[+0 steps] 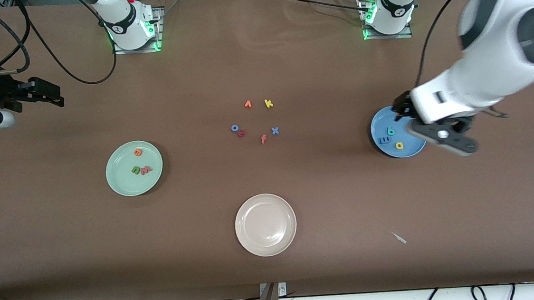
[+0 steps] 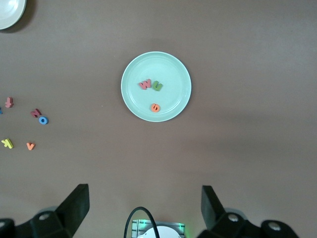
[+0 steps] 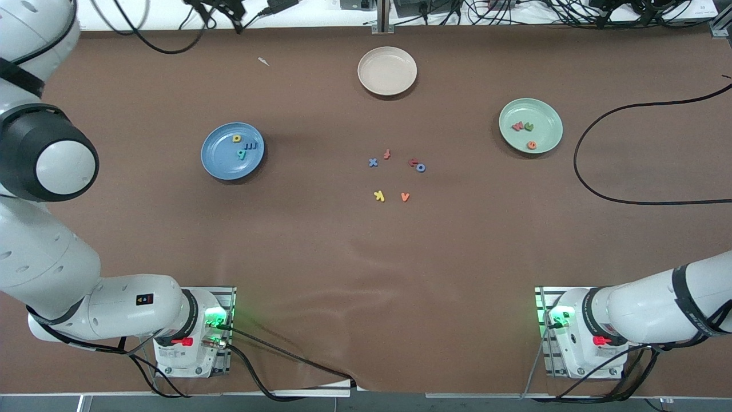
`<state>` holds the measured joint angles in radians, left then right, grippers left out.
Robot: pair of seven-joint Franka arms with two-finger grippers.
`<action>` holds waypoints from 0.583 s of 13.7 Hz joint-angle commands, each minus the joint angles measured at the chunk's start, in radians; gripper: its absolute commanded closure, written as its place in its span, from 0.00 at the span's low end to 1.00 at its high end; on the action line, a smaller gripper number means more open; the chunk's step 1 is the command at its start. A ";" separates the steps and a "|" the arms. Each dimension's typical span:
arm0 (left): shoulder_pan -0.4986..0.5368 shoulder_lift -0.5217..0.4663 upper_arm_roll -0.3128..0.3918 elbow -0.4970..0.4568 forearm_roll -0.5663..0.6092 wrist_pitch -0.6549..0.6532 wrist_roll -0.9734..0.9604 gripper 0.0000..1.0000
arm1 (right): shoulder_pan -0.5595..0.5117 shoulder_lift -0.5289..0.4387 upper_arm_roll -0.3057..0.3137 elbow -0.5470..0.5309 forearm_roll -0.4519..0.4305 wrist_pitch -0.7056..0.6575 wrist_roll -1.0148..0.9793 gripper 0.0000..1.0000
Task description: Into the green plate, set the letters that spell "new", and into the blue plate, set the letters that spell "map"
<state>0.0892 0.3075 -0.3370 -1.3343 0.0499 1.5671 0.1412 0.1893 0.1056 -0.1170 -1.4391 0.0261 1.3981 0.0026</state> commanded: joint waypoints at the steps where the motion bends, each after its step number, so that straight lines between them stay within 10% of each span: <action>1: -0.100 -0.117 0.180 -0.130 -0.048 0.031 -0.005 0.00 | -0.001 -0.003 -0.003 0.002 0.006 -0.011 -0.009 0.00; 5: -0.095 -0.319 0.208 -0.397 -0.047 0.125 -0.099 0.00 | -0.001 -0.001 -0.003 0.002 0.006 -0.008 -0.023 0.00; 8: -0.108 -0.344 0.211 -0.422 -0.048 0.123 -0.156 0.00 | -0.001 0.000 -0.007 0.003 0.015 0.005 -0.016 0.00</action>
<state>0.0047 0.0176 -0.1485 -1.6918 0.0243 1.6602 0.0268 0.1886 0.1093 -0.1195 -1.4392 0.0261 1.4006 -0.0026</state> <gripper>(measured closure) 0.000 0.000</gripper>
